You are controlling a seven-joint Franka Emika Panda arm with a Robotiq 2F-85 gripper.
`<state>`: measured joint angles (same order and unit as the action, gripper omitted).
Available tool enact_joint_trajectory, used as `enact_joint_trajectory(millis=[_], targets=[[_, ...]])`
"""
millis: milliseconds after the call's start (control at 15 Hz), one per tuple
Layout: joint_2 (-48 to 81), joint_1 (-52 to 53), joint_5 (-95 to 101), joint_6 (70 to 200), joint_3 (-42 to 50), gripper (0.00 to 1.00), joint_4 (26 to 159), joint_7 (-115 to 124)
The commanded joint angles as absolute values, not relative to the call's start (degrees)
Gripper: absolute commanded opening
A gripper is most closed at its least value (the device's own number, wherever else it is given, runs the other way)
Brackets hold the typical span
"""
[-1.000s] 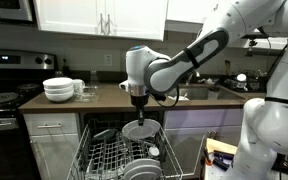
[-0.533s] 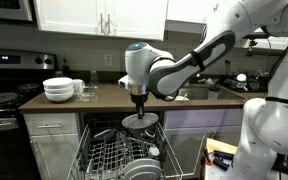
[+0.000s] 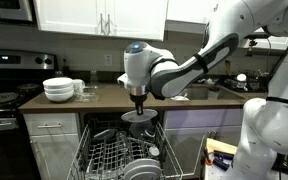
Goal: Take a plate out of the dishwasher and put it on the counter
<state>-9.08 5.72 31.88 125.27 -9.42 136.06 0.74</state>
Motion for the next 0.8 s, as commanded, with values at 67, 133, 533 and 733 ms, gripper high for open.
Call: enact_joint_trajectory(millis=[67, 133, 533, 733], targets=[[-11.69, 6.11, 38.1, 120.61, -11.38, 0.03, 134.85, 7.1], [-11.83, 6.1, 39.6, 120.06, -11.7, 0.03, 134.77, 8.71], [-11.14, 5.78, 48.15, 118.87, -11.86, 0.02, 134.82, 16.55], [-10.61, 5.67, 51.02, 119.38, -11.29, 0.02, 135.0, 18.76]])
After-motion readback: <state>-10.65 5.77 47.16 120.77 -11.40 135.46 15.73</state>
